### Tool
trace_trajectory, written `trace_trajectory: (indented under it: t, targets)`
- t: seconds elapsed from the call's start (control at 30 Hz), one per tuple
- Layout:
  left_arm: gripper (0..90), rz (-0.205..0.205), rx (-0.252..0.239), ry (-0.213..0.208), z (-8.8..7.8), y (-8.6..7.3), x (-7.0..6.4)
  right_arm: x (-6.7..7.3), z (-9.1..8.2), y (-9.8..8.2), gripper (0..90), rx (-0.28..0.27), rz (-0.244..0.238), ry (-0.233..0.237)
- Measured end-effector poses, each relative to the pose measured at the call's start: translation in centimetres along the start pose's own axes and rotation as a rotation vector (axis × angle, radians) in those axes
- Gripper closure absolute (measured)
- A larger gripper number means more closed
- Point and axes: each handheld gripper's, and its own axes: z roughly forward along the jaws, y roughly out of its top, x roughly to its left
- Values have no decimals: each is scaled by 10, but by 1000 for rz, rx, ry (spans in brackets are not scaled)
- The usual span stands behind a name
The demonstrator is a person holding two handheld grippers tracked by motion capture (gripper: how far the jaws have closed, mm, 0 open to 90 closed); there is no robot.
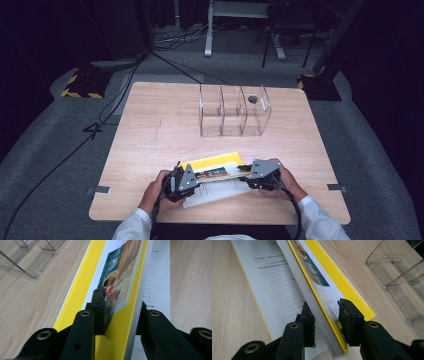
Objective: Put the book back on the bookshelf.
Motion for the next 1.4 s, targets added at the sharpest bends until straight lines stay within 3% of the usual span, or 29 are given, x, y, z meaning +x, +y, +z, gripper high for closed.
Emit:
trace_trajectory:
  t: [0.13,0.17,0.2,0.23,0.3,0.37,0.5,0.63,0.73,0.83,0.9,0.93,1.0,1.07,1.1,1.2,1.3,1.4]
  targets:
    - [725,-9,-11,-24,-3,-6,6,-11,4,-19,644,-49,40,23]
    - [724,-10,-11,-32,-3,-8,8,-14,6,-25,654,-90,75,61]
    - [724,-10,-11,-32,-3,-8,8,-14,6,-25,654,-90,75,61]
    - [724,-12,-12,-34,-4,-8,10,-13,6,-25,681,-99,50,57]
    - [712,-20,-23,-22,-7,-9,13,-5,4,-18,740,-87,-44,2]
    - [671,-52,-29,-4,-13,-10,20,1,2,-12,770,-87,-88,-15]
    - [554,-81,-25,17,-21,-12,27,13,2,0,806,-69,-132,-18]
    - [382,-86,-65,-14,-36,-7,26,18,5,6,812,-35,-155,-18]
    - [310,-77,-59,22,-37,1,18,18,5,8,811,-25,-146,-12]
    - [323,-70,-21,47,-27,11,7,18,5,9,811,-23,-143,-16]
    - [346,-52,6,41,-22,15,2,20,4,10,809,-29,-148,-43]
    - [354,-45,24,68,-18,17,-2,20,4,10,808,-32,-144,-41]
    - [388,-59,23,77,-17,16,-1,20,4,10,807,-34,-138,-38]
    - [481,-99,26,79,-15,12,5,20,4,10,804,-36,-130,-33]
    - [537,-101,19,67,-16,10,6,20,4,10,801,-39,-127,-36]
    - [650,-53,57,52,-13,5,4,18,2,11,797,-52,-114,-34]
    - [684,-84,26,34,-9,0,6,20,-4,13,801,-82,-125,-56]
    - [681,-88,4,36,-7,4,7,20,-13,19,807,-111,-125,-83]
